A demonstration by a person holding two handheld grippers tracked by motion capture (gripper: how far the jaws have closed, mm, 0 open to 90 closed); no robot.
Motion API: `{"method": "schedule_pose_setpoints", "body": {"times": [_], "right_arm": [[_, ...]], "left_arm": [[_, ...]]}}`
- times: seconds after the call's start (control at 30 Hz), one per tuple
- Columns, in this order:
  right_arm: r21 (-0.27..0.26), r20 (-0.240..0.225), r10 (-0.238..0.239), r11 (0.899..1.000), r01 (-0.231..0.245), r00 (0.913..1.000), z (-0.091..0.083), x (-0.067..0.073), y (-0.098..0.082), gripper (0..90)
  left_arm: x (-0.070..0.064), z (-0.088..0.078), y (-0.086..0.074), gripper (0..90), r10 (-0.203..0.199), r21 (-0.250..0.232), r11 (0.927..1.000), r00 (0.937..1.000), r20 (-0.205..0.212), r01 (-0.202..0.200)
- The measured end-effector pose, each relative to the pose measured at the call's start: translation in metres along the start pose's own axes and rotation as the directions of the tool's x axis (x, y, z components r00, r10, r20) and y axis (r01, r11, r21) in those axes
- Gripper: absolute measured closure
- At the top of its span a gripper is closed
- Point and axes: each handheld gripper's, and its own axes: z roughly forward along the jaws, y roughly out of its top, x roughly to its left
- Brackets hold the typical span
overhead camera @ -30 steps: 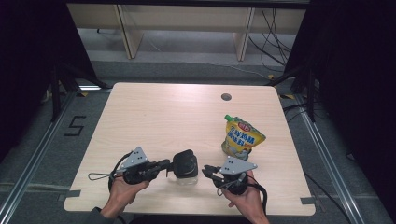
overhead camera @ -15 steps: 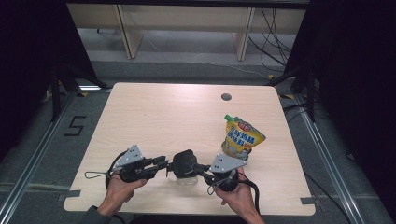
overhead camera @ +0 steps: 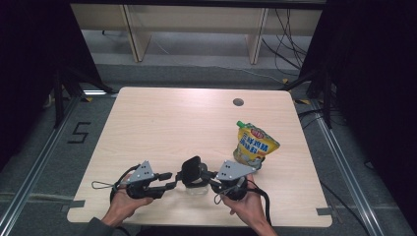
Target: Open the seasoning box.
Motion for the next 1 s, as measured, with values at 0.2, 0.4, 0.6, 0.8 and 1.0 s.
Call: {"method": "schedule_pose_setpoints", "body": {"times": [0.2, 0.4, 0.6, 0.8, 1.0], "right_arm": [[-0.006, -0.002, -0.002, 1.000, 0.002, 1.0000, 0.004, 0.003, 0.006, 84.0], [-0.005, -0.014, -0.016, 1.000, 0.015, 0.9998, 0.011, 0.006, 0.012, 83.6], [-0.005, -0.019, -0.036, 0.999, 0.036, 0.9992, 0.018, 0.012, 0.021, 83.6], [-0.007, -0.025, -0.074, 0.997, 0.074, 0.9969, 0.027, 0.019, 0.031, 83.6], [-0.006, -0.038, -0.067, 0.998, 0.066, 0.9970, 0.034, 0.022, 0.034, 83.2]], "left_arm": [[0.003, 0.009, -0.001, 63.6, 0.038, 0.000, 0.9993, 0.9992, 0.010, -0.038], [0.001, 0.012, 0.000, 71.9, 0.065, -0.002, 0.9979, 0.9976, 0.021, -0.065], [0.000, 0.011, 0.001, 73.0, 0.102, 0.011, 0.9948, 0.9948, 0.003, -0.102], [-0.002, 0.012, 0.002, 73.1, 0.096, 0.012, 0.9954, 0.9954, -0.005, -0.096], [-0.004, 0.012, 0.002, 73.1, 0.079, 0.015, 0.9967, 0.9968, -0.009, -0.079]]}}
